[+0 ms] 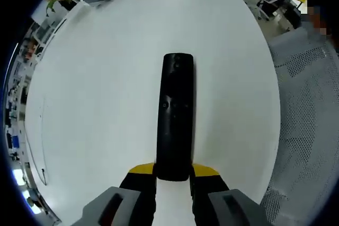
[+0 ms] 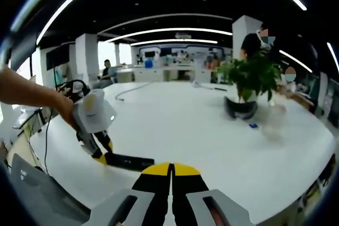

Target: Press the specified remote control buttons in sequence, fully releasing each button before pressing the next.

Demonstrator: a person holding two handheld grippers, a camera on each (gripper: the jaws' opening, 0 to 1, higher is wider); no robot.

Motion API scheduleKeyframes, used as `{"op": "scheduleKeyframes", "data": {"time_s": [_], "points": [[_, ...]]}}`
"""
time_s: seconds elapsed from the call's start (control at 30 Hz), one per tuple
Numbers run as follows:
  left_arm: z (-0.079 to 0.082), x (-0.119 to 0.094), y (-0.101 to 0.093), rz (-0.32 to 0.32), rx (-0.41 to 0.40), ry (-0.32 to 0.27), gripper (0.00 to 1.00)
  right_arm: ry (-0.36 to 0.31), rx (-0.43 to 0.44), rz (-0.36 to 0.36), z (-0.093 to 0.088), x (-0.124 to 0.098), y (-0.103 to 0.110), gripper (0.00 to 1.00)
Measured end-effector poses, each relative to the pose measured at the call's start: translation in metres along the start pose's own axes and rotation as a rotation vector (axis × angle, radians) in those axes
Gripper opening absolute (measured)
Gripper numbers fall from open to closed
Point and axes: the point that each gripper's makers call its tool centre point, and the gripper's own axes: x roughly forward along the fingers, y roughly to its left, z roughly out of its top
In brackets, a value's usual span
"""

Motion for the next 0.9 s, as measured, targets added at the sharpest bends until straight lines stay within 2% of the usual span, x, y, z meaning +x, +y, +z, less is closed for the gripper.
{"op": "scheduleKeyframes", "data": {"time_s": [0.33, 0.9], "points": [[-0.004, 0.000, -0.022, -0.001, 0.006, -0.013, 0.23, 0.018, 0.026, 0.020, -0.002, 0.000, 0.003, 0.00], [-0.006, -0.003, -0.049, -0.012, 0.000, -0.018, 0.23, 0.013, 0.037, 0.034, -0.001, -0.002, 0.006, 0.00]]}}
